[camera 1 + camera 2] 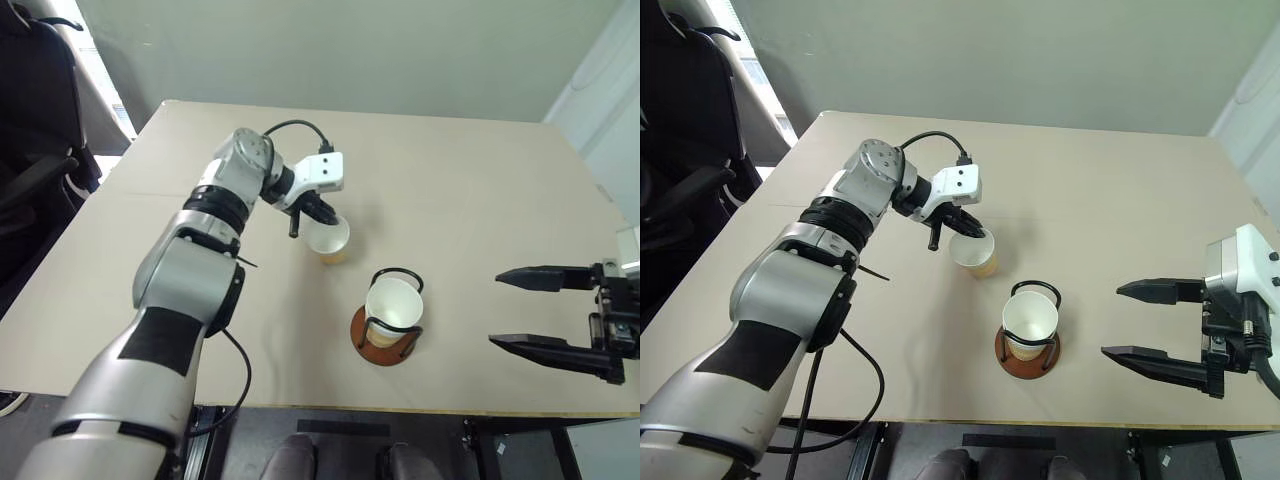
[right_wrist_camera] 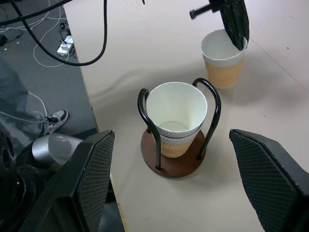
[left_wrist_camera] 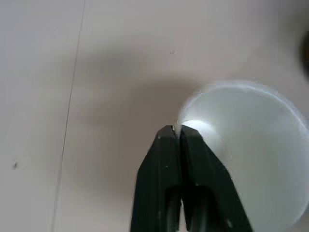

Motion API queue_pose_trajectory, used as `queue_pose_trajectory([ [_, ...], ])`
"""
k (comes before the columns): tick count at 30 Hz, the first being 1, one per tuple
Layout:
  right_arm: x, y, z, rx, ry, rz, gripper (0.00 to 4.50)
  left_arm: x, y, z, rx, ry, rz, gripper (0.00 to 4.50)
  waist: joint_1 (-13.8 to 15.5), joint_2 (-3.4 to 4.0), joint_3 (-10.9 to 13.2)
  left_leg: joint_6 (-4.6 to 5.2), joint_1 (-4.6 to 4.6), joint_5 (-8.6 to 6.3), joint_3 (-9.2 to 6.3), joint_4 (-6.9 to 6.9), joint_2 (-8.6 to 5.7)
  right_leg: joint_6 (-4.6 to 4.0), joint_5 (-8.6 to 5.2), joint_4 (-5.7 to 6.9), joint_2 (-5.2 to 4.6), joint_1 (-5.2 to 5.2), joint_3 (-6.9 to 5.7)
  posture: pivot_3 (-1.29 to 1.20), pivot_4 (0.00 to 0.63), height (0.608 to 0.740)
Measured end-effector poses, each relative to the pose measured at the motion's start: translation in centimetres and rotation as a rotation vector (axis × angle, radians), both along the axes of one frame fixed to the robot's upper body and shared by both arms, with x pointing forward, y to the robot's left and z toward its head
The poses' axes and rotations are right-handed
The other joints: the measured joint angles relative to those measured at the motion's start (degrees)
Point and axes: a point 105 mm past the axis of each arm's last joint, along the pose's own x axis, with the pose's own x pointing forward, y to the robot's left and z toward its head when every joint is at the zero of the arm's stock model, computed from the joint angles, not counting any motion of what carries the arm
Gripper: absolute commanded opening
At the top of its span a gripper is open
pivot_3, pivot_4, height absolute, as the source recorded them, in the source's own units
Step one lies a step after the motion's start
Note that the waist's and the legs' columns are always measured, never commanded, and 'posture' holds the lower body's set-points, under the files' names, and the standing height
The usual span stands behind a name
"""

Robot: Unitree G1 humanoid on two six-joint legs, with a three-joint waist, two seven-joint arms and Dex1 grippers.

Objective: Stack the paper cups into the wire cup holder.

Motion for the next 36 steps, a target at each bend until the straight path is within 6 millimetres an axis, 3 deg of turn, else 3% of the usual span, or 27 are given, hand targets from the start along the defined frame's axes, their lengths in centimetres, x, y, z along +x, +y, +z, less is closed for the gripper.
queue_pose_trajectory([
  [6, 0.0, -0.1, 0.0, 0.000, 0.004, 0.000, 3.86, -1.4, -0.1, 5.8, -0.133, -0.038, -0.109, 0.03, 0.0, 0.00, 0.0, 0.08, -0.03, -0.04, -0.17, 0.00, -0.01, 0.01, 0.00, -0.05, -0.18, 0.02, 0.02, 0.00, 0.150, 0.740],
  [12, 0.2, -0.3, 0.3, -0.012, -0.008, -0.005, 3.86, -4.9, -4.7, 12.6, -0.320, -0.164, -0.360, 0.03, -0.1, -0.01, 0.0, 0.20, -0.07, -0.10, 0.02, 0.03, -0.01, 0.11, 0.06, 0.04, -0.21, 0.02, 0.17, 0.00, 0.150, 0.740],
  [15, 0.3, -0.4, 0.4, -0.011, -0.011, -0.010, 3.86, -7.9, -6.5, 13.8, -0.315, -0.171, -0.528, 0.03, -0.4, 0.03, 0.0, 0.20, -0.04, -0.10, 0.23, -0.01, 0.00, 0.16, 0.09, 0.12, -0.05, 0.02, 0.29, 0.00, 0.150, 0.740],
  [18, 0.3, -0.4, 0.4, -0.014, -0.014, -0.010, 3.86, -10.1, -7.7, 12.3, -0.217, -0.134, -0.658, 0.03, -0.5, 0.07, 0.0, 0.25, 0.17, -0.13, 0.03, -0.02, -0.01, 0.21, 0.10, -0.03, -0.09, 0.03, 0.96, 0.00, 0.150, 0.740],
  [23, 0.1, -0.3, 0.5, -0.028, -0.027, -0.023, 3.86, -11.2, -7.9, 9.0, -0.127, -0.018, -0.732, 0.03, -0.7, 0.10, 0.0, 0.30, 0.32, -0.16, 0.19, 0.17, 0.04, 0.24, 0.11, 0.11, -0.15, 0.09, 1.13, 0.00, 0.150, 0.740],
  [36, -0.4, -0.3, 0.5, -0.023, -0.027, -0.039, 3.86, -11.9, -8.6, 6.1, -0.033, 0.040, -0.803, 0.03, -0.8, 0.12, 0.0, 0.45, 0.32, -0.39, 0.18, 0.38, 0.04, 0.24, 0.11, 0.04, -0.17, 0.23, 1.13, 0.00, 0.150, 0.740],
])
